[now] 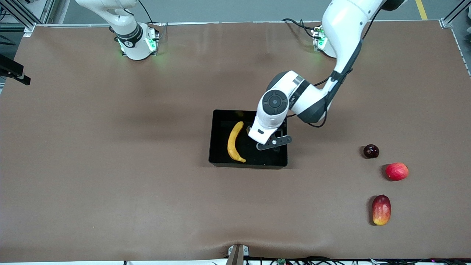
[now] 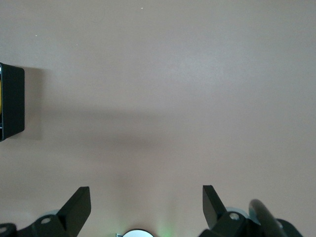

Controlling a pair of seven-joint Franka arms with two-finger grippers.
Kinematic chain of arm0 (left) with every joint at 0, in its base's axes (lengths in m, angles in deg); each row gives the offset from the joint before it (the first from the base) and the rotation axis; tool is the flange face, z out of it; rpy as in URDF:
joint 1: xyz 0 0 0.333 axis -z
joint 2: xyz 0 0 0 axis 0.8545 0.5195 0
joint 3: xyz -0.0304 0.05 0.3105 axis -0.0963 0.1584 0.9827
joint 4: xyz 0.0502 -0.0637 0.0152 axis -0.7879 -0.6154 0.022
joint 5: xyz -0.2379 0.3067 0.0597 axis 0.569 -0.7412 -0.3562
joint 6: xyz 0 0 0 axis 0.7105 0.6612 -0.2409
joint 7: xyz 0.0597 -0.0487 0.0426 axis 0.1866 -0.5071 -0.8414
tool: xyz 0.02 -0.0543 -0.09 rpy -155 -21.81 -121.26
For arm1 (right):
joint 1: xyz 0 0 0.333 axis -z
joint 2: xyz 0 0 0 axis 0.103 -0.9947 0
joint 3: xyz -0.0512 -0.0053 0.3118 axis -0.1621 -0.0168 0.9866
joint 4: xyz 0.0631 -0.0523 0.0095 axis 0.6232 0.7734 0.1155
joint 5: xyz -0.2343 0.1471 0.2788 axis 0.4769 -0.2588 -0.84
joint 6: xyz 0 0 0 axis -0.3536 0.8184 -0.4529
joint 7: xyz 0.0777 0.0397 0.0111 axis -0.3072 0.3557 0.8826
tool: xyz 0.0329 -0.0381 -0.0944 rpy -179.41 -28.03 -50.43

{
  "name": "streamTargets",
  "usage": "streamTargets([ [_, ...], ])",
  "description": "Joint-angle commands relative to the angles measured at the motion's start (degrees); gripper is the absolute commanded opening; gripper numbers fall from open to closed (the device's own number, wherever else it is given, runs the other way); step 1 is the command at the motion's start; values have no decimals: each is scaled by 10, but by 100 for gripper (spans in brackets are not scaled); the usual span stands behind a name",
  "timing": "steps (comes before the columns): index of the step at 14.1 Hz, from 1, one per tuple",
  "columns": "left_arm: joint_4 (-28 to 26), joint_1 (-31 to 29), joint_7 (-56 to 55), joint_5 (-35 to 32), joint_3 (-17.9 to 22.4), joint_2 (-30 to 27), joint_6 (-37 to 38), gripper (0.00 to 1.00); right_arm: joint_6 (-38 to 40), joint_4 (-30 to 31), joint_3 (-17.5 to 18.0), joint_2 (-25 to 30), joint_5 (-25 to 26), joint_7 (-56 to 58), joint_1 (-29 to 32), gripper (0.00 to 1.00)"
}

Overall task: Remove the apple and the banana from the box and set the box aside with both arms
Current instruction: 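Close the left gripper around the red-yellow apple in the tray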

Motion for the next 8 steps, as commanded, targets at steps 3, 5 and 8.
streamTargets([
  [3, -31, 5, -31, -33, 4, 28, -36, 100, 3, 1, 4, 3, 2, -8, 5, 100],
  [5, -49, 3, -35, -45, 4, 34, -65, 100, 4, 1, 4, 3, 2, -8, 5, 100],
  [8, -55, 0, -47, -42, 3, 33, -87, 11, 4, 1, 4, 3, 1, -8, 5, 100],
])
